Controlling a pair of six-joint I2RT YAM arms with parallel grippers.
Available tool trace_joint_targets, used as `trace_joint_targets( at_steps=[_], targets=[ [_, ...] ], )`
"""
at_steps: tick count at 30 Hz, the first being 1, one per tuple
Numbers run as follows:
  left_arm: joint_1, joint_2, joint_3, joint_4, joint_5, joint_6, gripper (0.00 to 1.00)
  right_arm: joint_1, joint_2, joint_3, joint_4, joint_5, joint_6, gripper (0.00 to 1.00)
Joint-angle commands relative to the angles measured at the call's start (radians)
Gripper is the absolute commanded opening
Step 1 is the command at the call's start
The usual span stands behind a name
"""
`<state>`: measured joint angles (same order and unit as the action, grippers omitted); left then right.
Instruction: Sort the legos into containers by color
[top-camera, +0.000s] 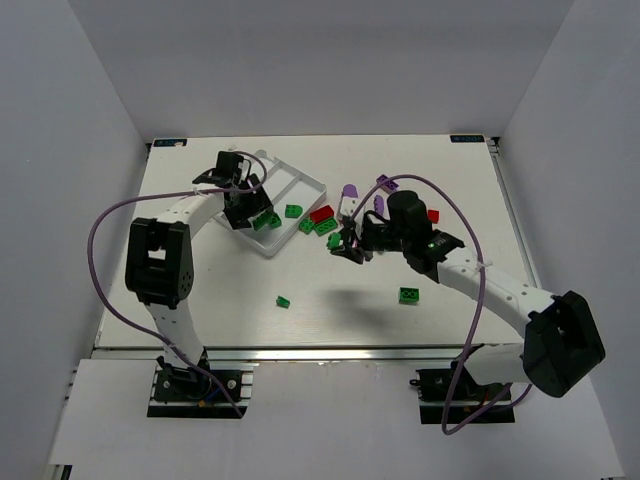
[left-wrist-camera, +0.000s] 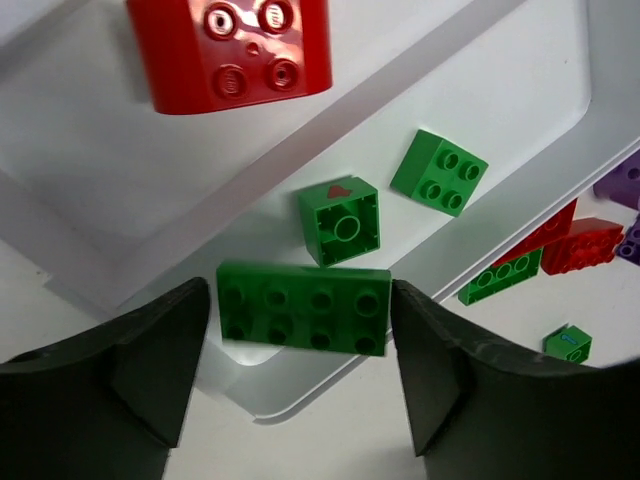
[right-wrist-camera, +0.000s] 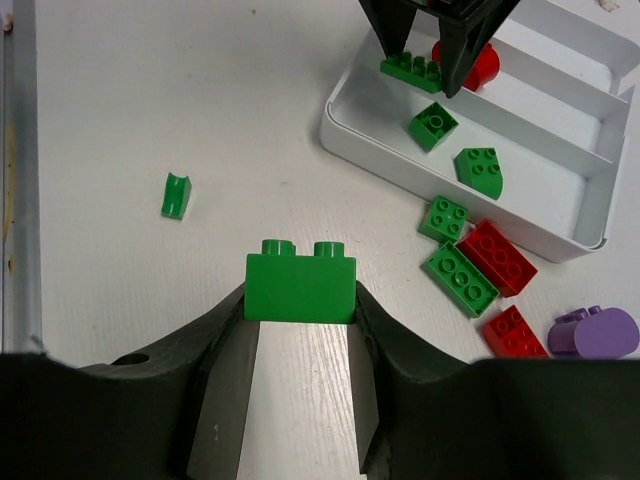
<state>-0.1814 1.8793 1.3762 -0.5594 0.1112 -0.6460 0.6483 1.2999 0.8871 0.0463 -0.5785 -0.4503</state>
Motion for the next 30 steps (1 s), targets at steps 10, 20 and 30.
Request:
trace_joint_targets(
  at_steps=[10, 20, 30],
  targets=[
    [-0.023, -0.135, 0.006, 0.036, 0.001, -0.015, 0.98, -0.004, 0.137, 0.116, 0.076, 0.029, 0.106, 0.05],
    [0.002, -0.674, -0.258, 0.035, -0.160, 0.062, 0.98, 0.051, 0.524, 0.552, -0.059, 0.238, 0.403, 0.07],
    [0.003, -1.077, -0.526, -0.010, -0.131, -0.023, 0.98, 0.076, 0.843, 0.855, -0.059, 0.571, 0.538, 0.20]
  ],
)
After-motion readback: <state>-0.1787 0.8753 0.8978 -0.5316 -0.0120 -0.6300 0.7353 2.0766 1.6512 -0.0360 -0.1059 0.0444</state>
